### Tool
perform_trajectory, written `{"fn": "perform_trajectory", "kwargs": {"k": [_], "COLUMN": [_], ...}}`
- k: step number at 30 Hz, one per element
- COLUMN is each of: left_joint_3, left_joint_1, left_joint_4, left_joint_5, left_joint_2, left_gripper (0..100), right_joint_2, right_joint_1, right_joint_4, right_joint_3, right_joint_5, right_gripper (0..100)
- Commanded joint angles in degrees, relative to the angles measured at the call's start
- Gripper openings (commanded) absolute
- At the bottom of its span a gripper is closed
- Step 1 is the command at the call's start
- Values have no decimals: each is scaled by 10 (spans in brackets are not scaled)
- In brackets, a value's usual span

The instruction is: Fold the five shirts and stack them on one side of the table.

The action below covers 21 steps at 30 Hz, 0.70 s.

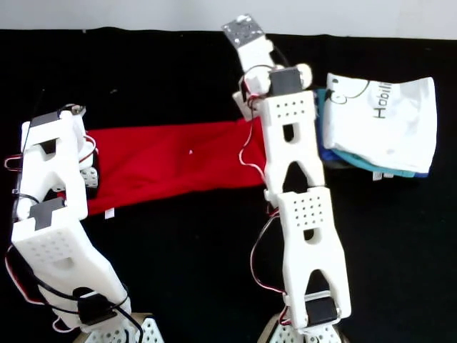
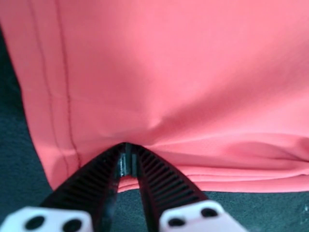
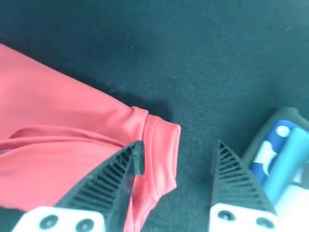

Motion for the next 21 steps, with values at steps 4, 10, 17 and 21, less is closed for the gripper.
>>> {"fn": "perform_trajectory", "kwargs": {"k": [4,10,17,21], "left_joint_3": [-20,-66,-216,-318], "left_joint_1": [-8,-64,-95,-86], "left_joint_4": [55,55,59,91], "left_joint_5": [32,34,34,35], "left_joint_2": [-138,-153,5,119], "left_gripper": [14,197,239,239], "right_joint_2": [-8,-88,-295,-425], "right_joint_1": [18,15,12,12], "right_joint_4": [14,15,14,14], "right_joint_3": [-45,-7,212,369], "right_joint_5": [-10,-10,-46,-44], "right_gripper": [224,224,224,224]}}
